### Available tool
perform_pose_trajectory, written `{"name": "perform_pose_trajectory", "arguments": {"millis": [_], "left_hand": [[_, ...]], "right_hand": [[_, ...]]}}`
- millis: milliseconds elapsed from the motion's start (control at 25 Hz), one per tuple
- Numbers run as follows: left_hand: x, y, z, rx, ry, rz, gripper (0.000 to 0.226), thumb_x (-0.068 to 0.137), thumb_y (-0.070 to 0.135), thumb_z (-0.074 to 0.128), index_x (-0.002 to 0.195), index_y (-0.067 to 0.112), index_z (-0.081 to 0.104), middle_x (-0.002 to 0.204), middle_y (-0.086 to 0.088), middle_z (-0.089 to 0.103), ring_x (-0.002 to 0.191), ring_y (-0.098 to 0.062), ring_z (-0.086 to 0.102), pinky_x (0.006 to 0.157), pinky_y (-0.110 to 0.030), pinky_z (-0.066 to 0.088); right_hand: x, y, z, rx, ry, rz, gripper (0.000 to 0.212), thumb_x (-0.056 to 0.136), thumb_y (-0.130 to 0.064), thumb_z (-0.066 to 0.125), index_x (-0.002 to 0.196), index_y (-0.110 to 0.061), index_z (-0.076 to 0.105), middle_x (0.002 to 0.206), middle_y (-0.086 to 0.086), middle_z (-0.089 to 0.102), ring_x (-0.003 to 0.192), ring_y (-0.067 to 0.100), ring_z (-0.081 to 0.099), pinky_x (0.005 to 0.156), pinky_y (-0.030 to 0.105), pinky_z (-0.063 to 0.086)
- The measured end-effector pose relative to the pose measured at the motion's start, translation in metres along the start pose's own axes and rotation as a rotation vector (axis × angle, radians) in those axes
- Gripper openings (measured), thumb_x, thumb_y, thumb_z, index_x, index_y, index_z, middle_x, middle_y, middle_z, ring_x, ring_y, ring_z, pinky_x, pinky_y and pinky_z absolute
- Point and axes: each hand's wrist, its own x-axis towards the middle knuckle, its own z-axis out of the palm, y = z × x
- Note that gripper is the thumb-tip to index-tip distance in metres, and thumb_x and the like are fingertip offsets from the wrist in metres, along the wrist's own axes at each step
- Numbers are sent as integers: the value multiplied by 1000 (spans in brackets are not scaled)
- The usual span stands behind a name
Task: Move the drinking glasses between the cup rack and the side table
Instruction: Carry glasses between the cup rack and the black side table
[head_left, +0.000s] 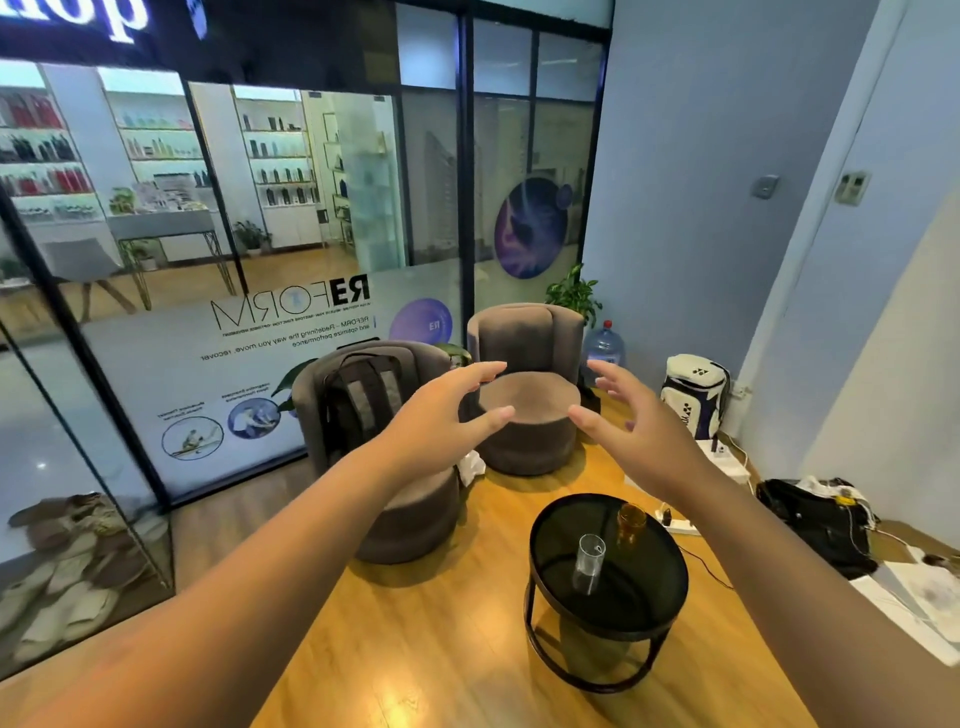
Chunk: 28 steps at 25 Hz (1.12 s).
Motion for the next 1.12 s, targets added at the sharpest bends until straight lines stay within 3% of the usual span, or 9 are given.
{"name": "perform_pose_trajectory", "arguments": {"millis": [160, 240, 560, 800, 960, 1120], "left_hand": [[63, -39, 24, -39, -44, 7, 63, 98, 42, 66, 156, 33, 42, 152, 11, 53, 138, -6, 48, 114, -29, 42], [98, -65, 36, -53, -68, 9, 63, 98, 42, 66, 156, 34, 41, 152, 12, 53, 135, -4, 47, 108, -24, 39], [240, -143, 61, -134, -243, 110, 63, 96, 47, 67, 154, 37, 42, 152, 13, 52, 137, -9, 49, 114, -35, 45], [309, -154, 94, -150, -373, 215, 64, 98, 40, 67, 156, 34, 39, 155, 11, 48, 133, 0, 42, 115, -31, 40], [352, -161, 139, -162, -453, 228, 72, 94, 45, 70, 157, 36, 37, 154, 11, 50, 140, -7, 47, 116, -36, 42], [379, -172, 194, -178, -496, 179, 88, 91, 45, 75, 162, 40, 23, 150, 13, 54, 136, -6, 49, 110, -30, 43]], "right_hand": [[47, 35, 8, -28, 17, 59, 68, 94, -53, 67, 155, -42, 38, 159, -5, 46, 142, 19, 46, 107, 42, 47], [72, 52, 14, -64, 32, 87, 70, 94, -53, 67, 156, -42, 37, 159, -5, 46, 143, 19, 46, 107, 43, 46], [173, 95, 37, -100, 192, 256, 70, 94, -55, 68, 155, -47, 36, 161, -7, 43, 144, 16, 43, 101, 33, 43], [213, 131, 57, -70, 252, 365, 62, 98, -56, 61, 154, -47, 37, 159, -7, 45, 145, 16, 42, 101, 32, 40], [225, 175, 52, -83, 251, 463, 74, 90, -56, 74, 153, -52, 35, 159, -9, 45, 146, 17, 42, 99, 32, 40], [237, 231, 41, -73, 238, 521, 90, 77, -59, 84, 152, -56, 34, 159, -10, 45, 146, 17, 42, 105, 36, 43]]}}
